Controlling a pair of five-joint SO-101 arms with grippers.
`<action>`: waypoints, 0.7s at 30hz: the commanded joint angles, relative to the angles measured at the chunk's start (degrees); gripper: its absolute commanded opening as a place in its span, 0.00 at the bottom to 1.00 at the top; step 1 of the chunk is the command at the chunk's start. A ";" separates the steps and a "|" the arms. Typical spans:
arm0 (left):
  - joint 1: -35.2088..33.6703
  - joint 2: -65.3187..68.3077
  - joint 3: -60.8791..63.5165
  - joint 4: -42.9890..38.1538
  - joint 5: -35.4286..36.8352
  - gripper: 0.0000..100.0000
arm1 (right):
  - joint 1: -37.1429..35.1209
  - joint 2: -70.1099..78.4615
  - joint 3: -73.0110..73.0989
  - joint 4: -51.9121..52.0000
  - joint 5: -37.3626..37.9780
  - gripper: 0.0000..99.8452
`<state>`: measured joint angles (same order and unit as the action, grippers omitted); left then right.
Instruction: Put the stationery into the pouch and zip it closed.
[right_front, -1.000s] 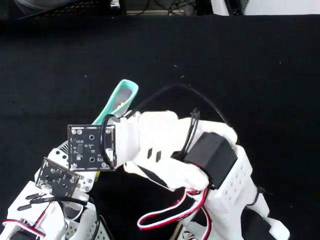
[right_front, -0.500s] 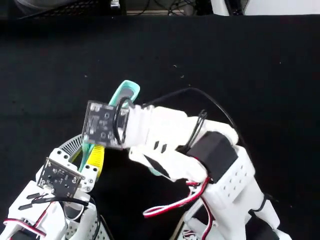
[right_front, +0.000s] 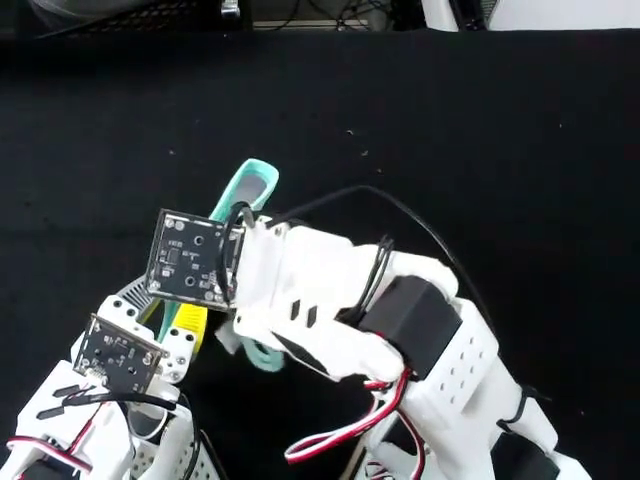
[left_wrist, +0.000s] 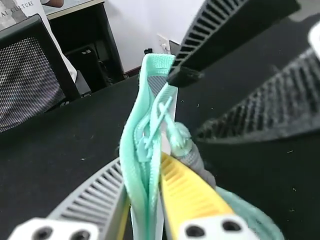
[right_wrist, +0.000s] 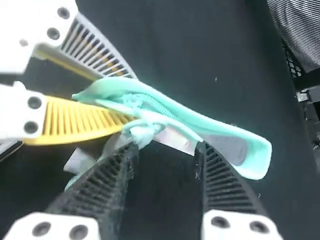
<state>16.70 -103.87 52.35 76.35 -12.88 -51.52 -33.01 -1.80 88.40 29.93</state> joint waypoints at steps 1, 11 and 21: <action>0.04 0.44 -0.04 -1.76 -0.09 0.03 | -0.88 -1.10 -1.27 -2.20 -0.70 0.18; 0.04 0.53 -0.04 -1.67 -0.09 0.03 | -3.60 -1.10 -0.84 -4.92 -5.54 0.18; 0.04 0.35 -0.04 -1.58 -0.09 0.03 | -3.34 -1.01 1.89 -5.89 -5.89 0.18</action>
<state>16.70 -103.87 52.35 76.35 -12.88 -54.51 -33.01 -0.75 83.65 24.48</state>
